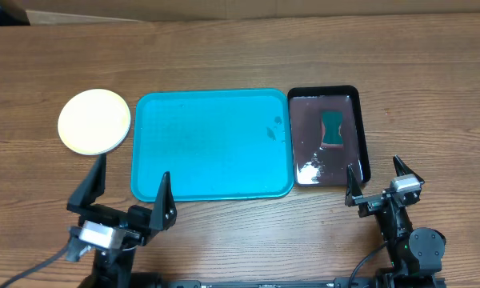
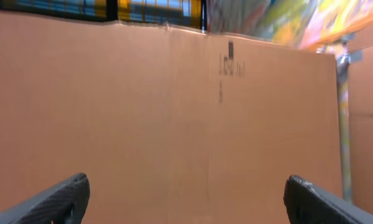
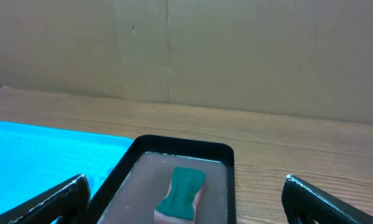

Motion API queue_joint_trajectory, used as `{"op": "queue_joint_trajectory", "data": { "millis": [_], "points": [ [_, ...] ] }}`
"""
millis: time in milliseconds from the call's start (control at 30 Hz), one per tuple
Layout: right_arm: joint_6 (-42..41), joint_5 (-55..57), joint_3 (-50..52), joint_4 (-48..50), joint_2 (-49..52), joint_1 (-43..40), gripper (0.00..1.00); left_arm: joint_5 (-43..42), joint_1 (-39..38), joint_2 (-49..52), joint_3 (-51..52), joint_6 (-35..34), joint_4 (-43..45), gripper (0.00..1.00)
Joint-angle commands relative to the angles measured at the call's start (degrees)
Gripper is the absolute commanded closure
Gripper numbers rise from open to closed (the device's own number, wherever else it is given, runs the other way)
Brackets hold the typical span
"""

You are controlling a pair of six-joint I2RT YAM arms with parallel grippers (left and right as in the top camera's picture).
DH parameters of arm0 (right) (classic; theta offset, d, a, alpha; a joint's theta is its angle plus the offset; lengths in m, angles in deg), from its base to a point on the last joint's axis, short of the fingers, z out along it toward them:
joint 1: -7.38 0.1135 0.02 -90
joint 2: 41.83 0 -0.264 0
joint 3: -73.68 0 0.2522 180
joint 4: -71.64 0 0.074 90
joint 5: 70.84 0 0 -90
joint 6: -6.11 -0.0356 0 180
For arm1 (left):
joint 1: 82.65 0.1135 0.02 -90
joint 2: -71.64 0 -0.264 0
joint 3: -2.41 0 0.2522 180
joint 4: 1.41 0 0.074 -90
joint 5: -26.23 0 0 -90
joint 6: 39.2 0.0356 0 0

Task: Clean dirty plates on tray and stack at the side

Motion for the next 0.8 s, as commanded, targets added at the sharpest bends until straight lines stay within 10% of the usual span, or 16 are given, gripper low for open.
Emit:
{"op": "queue_joint_trajectory", "data": {
  "millis": [0, 367, 767],
  "points": [
    [0.2, -0.3, 0.6, 0.3, -0.6, -0.2, 0.00, 3.8, 0.5, -3.6, 6.8, -2.5, 4.0, 0.00],
    [0.2, -0.3, 0.6, 0.3, -0.6, -0.2, 0.00, 9.6, 0.6, -3.5, 19.6, -5.4, 4.7, 0.00],
    [0.2, -0.3, 0.6, 0.3, -0.6, -0.2, 0.00, 15.7, 0.9, -3.6, 19.5, 0.3, -19.4, 0.00]
  ]
}}
